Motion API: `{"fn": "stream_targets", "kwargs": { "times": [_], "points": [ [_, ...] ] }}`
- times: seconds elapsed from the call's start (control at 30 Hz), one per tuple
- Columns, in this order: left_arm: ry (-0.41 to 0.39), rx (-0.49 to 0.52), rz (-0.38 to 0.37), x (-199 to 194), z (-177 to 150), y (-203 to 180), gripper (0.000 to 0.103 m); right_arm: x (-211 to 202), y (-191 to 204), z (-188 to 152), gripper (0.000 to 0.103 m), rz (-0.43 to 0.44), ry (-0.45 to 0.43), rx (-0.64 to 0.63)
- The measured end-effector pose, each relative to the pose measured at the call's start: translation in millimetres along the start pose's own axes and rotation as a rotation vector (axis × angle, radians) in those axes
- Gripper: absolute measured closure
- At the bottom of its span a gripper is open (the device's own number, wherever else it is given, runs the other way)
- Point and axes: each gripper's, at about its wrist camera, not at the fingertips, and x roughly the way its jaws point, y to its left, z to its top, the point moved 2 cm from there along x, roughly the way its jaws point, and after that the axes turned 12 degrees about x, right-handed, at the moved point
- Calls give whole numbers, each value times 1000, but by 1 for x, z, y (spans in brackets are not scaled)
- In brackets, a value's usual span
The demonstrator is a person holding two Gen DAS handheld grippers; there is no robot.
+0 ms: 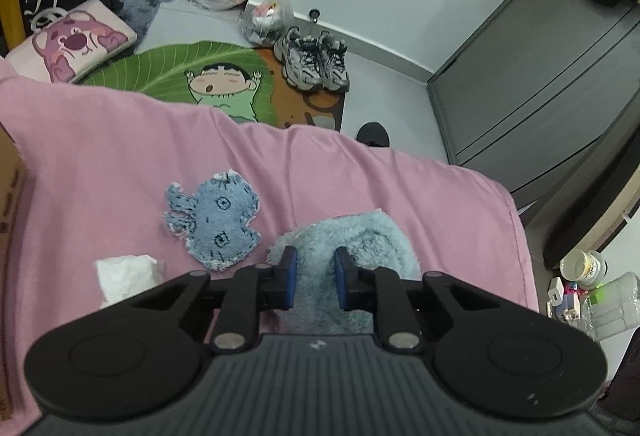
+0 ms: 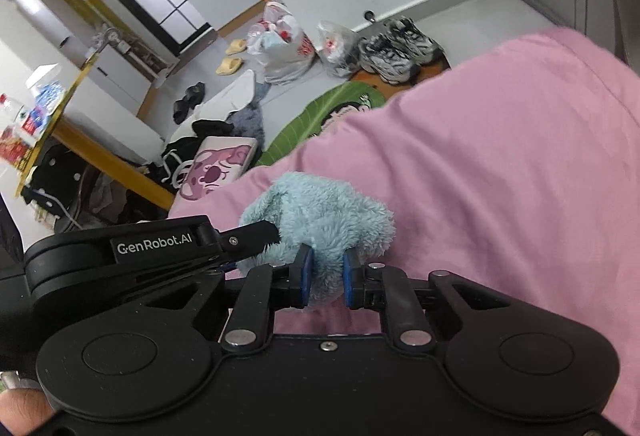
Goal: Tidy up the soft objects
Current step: 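Grasp the fluffy light-blue plush ball with the right tool, then carry the fluffy plush with the right tool over the box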
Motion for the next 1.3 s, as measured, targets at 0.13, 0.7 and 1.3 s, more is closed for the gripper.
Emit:
{"fn": "stream_targets", "kwargs": {
  "times": [0.13,0.7,1.3],
  "points": [
    [-18,14,5,-21,0,-2,85,-13,14,-1,88,13,-2,-38],
    [-101,18,31,-100,11,6,85,-49,70,-5,88,95,-25,-130],
    [-189,-41,59,-172,-4,40,85,-73,126,-38,87,162,-34,-227]
  ]
}}
